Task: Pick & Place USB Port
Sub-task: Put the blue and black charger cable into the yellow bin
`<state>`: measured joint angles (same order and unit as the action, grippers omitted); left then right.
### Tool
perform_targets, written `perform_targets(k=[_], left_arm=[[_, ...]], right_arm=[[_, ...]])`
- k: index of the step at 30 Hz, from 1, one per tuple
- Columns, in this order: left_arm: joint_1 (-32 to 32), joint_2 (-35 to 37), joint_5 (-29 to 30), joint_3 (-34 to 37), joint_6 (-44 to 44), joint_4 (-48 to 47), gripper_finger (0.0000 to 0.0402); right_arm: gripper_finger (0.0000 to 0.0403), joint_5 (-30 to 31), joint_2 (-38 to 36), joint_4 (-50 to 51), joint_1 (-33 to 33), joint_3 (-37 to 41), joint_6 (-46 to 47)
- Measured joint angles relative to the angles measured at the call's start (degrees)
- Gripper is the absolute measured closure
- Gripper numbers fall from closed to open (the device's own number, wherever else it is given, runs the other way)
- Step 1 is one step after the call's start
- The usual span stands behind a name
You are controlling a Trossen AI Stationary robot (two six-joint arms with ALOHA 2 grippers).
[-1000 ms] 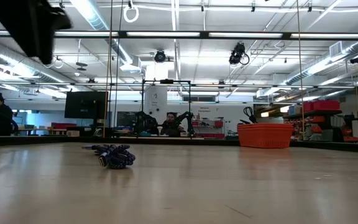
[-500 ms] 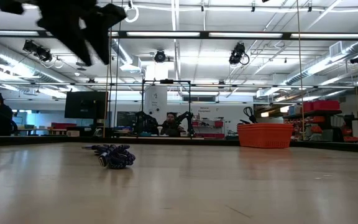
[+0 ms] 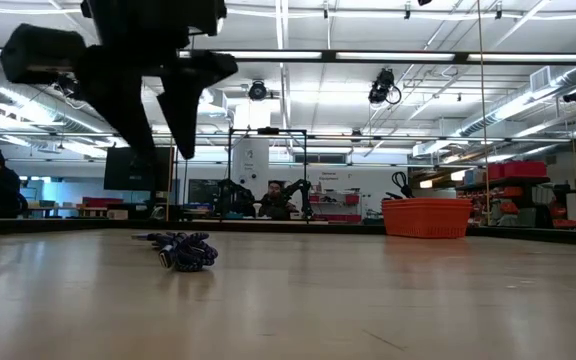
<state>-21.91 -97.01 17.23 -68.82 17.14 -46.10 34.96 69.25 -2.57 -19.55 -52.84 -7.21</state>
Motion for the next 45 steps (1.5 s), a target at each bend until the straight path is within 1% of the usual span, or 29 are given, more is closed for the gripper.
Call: perform_targets(k=[4,10,15,16,19,24,30,35,37,38,40,42,43,45], left_arm=[[-0.04,-3.00,-1.70,0.01,4.29,3.80,0.0225],[0.36,-5.71,-2.25,0.02,9.27,7.38,0.0225],[2.02,-7.38,-8.18,0.02,7.90,8.47,0.0225],[2.23,-7.74,-8.55,0.02,7.75,9.10,0.0225],[2.25,-8.55,-8.67,0.00,8.75,9.05,0.0225],[2.33,-9.97,-10.08,0.00,10.52,8.63,0.0225],[3.12,-12.75,-10.40,-0.02,10.53,10.05,0.0225],[3.76,-13.41,-11.00,-0.20,10.49,10.20,0.0227],[4.13,-13.46,-11.54,-0.18,8.93,10.10,0.0240],[4.34,-13.48,-12.23,-0.15,8.26,10.04,0.0255],[4.74,-13.51,-14.22,-0.13,7.73,9.68,0.0299],[4.78,-13.53,-15.15,-0.11,7.44,9.34,0.0359],[4.76,-13.53,-15.08,-0.13,7.31,9.59,0.0375],[4.83,-13.59,-15.03,-0.13,6.23,10.44,0.0379]], right_arm=[[0.0312,-0.04,0.00,0.14,-0.02,0.02,0.79],[0.0312,-0.07,0.00,0.37,-0.02,0.02,0.79],[0.0312,-0.10,0.00,0.66,-0.02,0.04,0.92],[0.0312,-0.48,0.00,0.69,-0.02,0.04,0.93],[0.0312,-1.46,0.02,0.76,-0.02,0.07,0.81],[0.0312,-1.44,0.02,1.12,-0.02,0.07,0.77],[0.0312,-1.46,0.01,1.29,-0.02,0.07,0.77],[0.0312,-1.51,0.02,1.54,-0.02,0.07,0.83],[0.0312,-1.51,0.02,1.76,-0.02,0.07,1.05],[0.0312,-1.51,0.02,1.86,-0.02,0.07,1.27],[0.0312,-1.51,0.02,2.17,-0.02,0.07,1.72],[0.0312,-1.53,0.02,2.19,-0.02,0.07,1.82],[0.0312,-1.51,0.02,2.25,-0.02,0.07,1.82],[0.0312,-1.53,0.02,2.27,-0.02,0.07,1.82]])
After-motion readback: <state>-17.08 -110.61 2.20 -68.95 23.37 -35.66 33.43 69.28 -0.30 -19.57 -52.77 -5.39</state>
